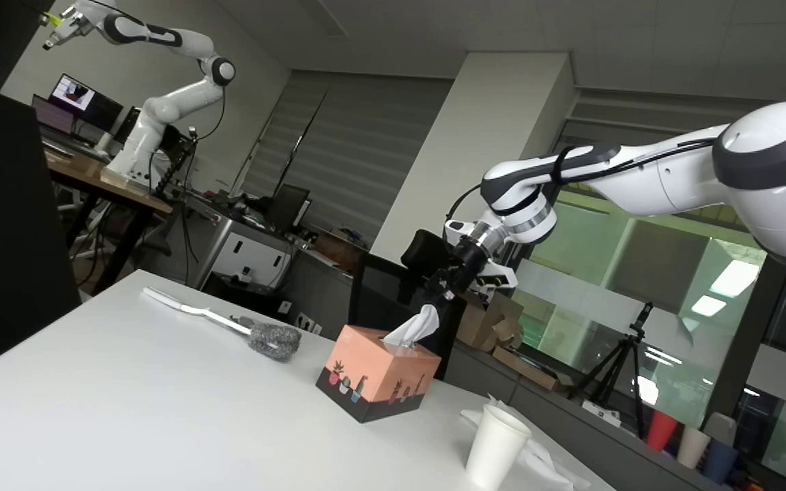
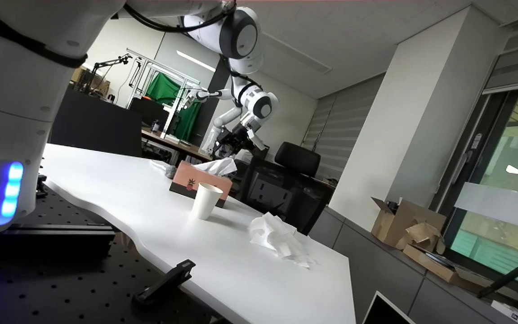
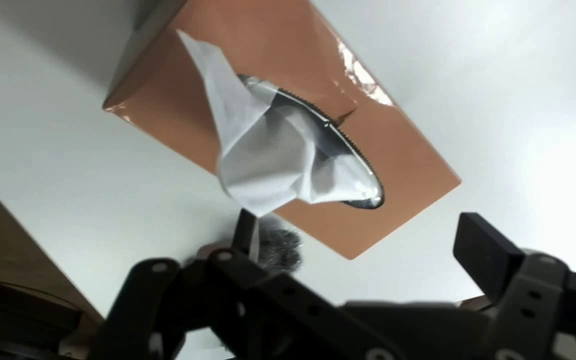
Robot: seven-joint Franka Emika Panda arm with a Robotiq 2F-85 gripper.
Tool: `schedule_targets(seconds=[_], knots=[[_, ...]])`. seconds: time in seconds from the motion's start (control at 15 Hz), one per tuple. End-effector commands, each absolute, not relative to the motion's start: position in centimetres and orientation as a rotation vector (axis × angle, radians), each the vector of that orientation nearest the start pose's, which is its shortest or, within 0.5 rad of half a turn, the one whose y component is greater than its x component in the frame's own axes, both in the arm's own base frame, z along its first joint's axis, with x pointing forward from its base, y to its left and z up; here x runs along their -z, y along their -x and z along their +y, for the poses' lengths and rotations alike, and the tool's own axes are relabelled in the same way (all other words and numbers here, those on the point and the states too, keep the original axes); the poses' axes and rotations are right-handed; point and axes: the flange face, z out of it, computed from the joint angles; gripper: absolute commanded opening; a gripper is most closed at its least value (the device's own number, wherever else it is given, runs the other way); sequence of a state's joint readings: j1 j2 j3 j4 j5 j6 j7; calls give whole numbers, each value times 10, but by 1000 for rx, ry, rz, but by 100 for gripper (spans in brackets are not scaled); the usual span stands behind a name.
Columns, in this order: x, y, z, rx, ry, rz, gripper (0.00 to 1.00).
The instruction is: Remove three tissue pieces from the tissue box and put them on the table
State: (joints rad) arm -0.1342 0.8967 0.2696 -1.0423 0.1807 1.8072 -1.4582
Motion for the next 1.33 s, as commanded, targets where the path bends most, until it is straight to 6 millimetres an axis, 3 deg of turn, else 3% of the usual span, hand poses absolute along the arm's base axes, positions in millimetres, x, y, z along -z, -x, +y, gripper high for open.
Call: schedule_targets(seconds=[0.0,0.4,1.0,1.07,1.13,1.27], knots=[[-303,-766,38,241,1956,-1918,100],[-300,-776,35,385,1938,-1913,100],[-290,-781,27,236,2093,-2015,100],[-288,-782,26,217,2115,-2032,75],[-287,-782,25,198,2128,-2045,75],[-286,-783,24,166,2148,-2059,60]])
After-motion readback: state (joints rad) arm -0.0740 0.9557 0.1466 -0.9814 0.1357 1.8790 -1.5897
